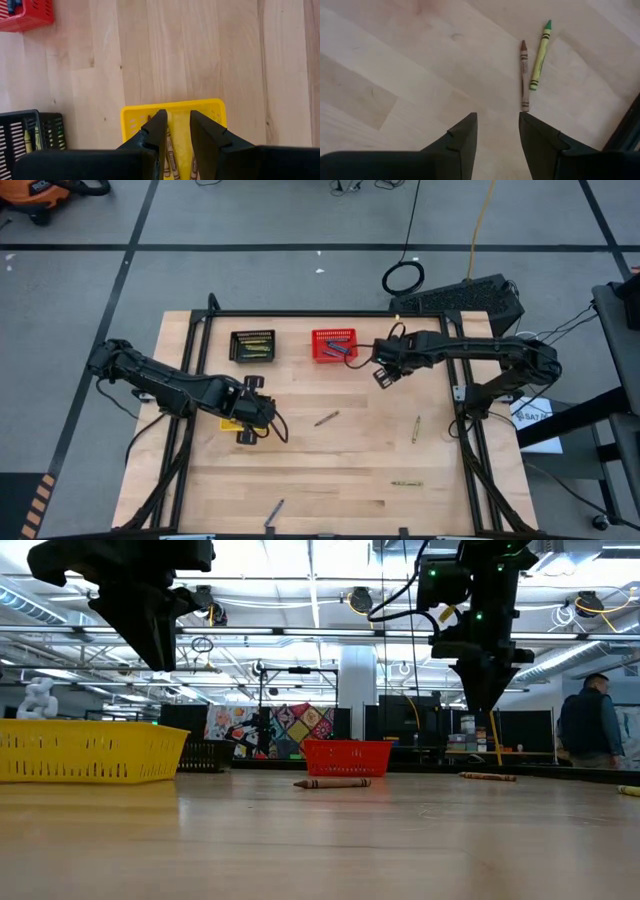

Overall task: Sort crayons
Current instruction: Put the brown crayon into the yellow basket

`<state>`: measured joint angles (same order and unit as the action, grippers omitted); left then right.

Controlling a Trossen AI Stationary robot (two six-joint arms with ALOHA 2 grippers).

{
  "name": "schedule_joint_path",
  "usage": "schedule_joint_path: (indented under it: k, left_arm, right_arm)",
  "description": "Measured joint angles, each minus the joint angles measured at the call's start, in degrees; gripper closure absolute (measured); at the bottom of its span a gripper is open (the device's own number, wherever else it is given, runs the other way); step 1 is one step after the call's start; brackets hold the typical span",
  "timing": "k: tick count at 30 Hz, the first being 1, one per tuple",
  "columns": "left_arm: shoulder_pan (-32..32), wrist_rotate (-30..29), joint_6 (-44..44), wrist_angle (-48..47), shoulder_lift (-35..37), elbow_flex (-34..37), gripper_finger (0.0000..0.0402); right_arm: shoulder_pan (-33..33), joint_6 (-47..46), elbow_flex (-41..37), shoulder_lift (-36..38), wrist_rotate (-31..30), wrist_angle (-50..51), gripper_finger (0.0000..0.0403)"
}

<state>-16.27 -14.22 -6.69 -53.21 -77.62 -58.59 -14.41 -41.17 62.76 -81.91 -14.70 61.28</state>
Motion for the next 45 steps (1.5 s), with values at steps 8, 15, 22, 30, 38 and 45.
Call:
schedule_joint_path:
  k: [8, 15, 22, 30, 38, 45]
  left_arm:
    - [0.0, 0.0, 0.0, 0.3, 0.0, 0.0, 0.0324]
    - [0.0, 0.0, 0.0, 0.1, 0.0, 0.0, 0.0324]
    - [0.0, 0.0, -0.1, 0.1, 0.0, 0.0, 0.0324]
    - [0.0, 1.1, -0.5, 0.0, 0.0, 0.0, 0.0324]
    - [0.0, 1.6, -0.4, 0.1, 0.0, 0.0, 0.0324]
    - [0.0, 1.6, -0.4, 0.0, 0.0, 0.0, 0.0324]
  right_arm:
    - [-0.6, 0.1, 0.0, 0.0, 2.0, 0.0, 0.0271]
    - [-0.6, 0.4, 0.0, 0.0, 1.3, -0.6, 0.0270]
    - [-0.6, 2.0, 0.0, 0.0, 1.5, -1.9, 0.0271]
    - [-0.8, 3.2, 0.0, 0.0, 1.9, -1.9, 0.0271]
    - [-5.2, 9.1, 0.0, 0.0, 6.8, -4.5, 0.0271]
    - [-10.9, 11.8, -0.2, -1.6, 9.2, -4.6, 0.0271]
